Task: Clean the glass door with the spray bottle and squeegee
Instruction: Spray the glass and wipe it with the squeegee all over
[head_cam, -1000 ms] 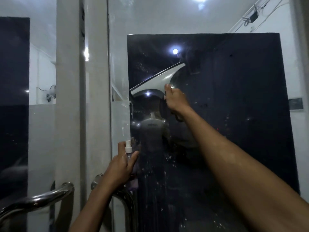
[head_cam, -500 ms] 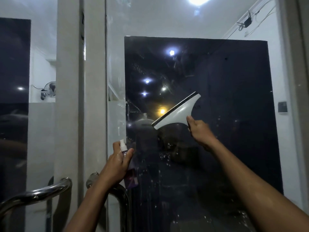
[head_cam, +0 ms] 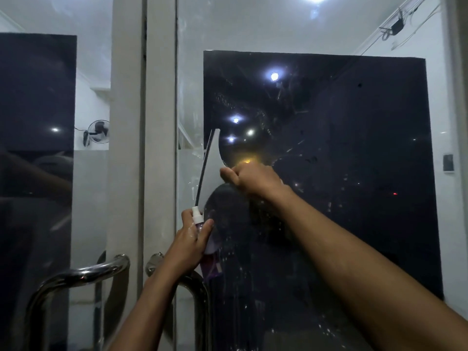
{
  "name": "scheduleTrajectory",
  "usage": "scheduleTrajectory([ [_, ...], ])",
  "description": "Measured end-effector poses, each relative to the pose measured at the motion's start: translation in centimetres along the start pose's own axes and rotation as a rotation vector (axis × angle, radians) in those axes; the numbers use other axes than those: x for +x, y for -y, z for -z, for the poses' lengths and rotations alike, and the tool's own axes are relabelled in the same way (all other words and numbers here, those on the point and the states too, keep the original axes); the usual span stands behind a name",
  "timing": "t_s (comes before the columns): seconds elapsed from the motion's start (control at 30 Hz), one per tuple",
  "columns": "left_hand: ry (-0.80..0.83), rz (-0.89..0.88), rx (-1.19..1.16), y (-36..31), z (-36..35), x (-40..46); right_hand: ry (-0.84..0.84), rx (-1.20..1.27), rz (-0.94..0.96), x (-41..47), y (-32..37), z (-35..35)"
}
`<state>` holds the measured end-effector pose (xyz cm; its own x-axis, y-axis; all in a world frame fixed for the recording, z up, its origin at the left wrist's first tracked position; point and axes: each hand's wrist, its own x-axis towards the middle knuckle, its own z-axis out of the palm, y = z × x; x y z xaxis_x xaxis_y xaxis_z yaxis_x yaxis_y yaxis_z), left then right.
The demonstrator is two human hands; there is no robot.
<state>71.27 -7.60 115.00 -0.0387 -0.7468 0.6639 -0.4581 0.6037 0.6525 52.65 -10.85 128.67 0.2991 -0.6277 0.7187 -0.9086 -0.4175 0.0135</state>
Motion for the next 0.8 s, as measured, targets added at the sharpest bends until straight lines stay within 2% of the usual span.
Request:
scheduleTrajectory([
  [0.1, 0.009, 0.010, -0.003, -0.1, 0.2, -0.1, 0.105, -0.114, -0.061, 1.3, -1.1, 1.5],
  [0.27, 0.023, -0.020, 0.021, -0.5, 0.3, -0.1, 0.263, -0.193, -0.173, -1.3, -7.4, 4.7],
  [0.4, 0.057, -0.081, -0.053, -0.4, 0.4, -0.4, 0.217, -0.246, -0.131, -4.3, -9.7, 5.9],
  [0.5, 0.018, -0.210, -0.099, 0.2, 0.7, 0.0, 0.179, -0.249, -0.051, -4.3, -8.3, 5.7],
  [0.6, -0.039, -0.291, -0.032, 0.8, 1.2, 0.6, 0.183, -0.256, 0.052, -3.1, -4.9, 4.5],
  [0.8, -0.063, -0.263, 0.031, 2.6, 2.0, 0.7, 0.192, -0.298, 0.204, 0.6, 1.6, 1.1],
])
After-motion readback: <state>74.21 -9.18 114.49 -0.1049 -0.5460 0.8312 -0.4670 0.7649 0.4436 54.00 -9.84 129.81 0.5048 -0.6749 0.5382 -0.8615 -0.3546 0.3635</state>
